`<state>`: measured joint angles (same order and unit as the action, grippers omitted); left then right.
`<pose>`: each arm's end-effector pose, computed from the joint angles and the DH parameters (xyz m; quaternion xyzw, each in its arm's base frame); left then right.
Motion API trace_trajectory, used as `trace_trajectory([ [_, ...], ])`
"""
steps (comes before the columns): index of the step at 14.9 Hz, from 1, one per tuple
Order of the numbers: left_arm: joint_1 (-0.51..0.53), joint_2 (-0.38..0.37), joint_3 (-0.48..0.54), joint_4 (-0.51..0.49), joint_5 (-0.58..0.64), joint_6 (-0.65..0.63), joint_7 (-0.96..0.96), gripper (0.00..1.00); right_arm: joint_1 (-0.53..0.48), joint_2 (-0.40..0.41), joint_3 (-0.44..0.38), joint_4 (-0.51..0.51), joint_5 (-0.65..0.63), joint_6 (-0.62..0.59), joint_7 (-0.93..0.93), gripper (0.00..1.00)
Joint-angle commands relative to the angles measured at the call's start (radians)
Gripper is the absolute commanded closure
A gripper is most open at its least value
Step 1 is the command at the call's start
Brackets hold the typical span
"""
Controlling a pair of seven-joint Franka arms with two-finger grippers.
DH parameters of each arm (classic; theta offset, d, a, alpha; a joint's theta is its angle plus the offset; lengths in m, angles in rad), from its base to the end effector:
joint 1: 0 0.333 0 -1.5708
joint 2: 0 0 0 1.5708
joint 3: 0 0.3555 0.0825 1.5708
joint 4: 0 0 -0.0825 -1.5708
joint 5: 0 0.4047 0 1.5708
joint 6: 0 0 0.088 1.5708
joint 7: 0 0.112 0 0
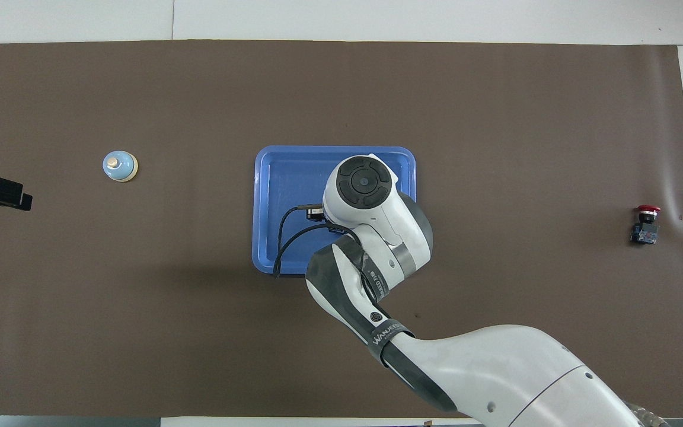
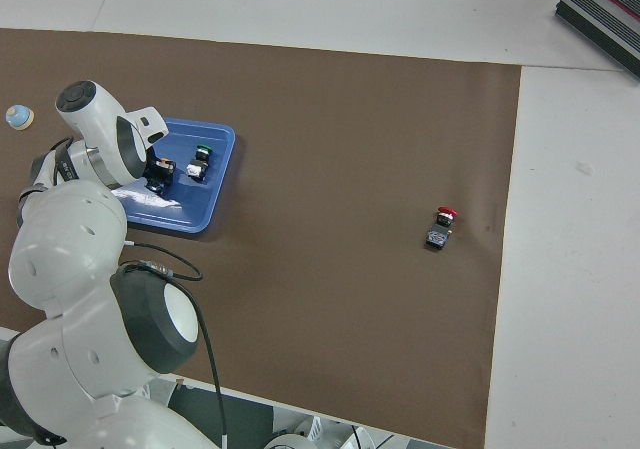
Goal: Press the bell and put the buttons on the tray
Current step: 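Place the yellow button in the tray beside the green one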
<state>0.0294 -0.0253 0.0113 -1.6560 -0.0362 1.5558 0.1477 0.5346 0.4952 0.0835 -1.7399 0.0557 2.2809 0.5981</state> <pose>0.5615 0.0188 0.6304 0.9977 -0.0530 -0.0356 0.0217 0.5766 0.4041 0.3153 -0.9988 0.0131 0.0043 0.0472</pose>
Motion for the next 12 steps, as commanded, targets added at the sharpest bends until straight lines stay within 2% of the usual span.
trace_trajectory([
  [1,-0.002,-0.01,0.006,0.001,-0.01,-0.008,0.015,0.0,-0.005,-0.032,0.004,-0.023,0.003,0.006,0.028,0.0],
  [6,-0.002,-0.01,0.006,0.001,-0.01,-0.008,0.015,0.0,-0.066,-0.061,-0.013,0.04,0.003,-0.119,0.051,0.0],
  [12,-0.002,-0.01,0.006,0.001,-0.01,-0.008,0.015,0.0,-0.296,-0.181,-0.014,0.034,-0.02,-0.257,-0.006,0.0],
])
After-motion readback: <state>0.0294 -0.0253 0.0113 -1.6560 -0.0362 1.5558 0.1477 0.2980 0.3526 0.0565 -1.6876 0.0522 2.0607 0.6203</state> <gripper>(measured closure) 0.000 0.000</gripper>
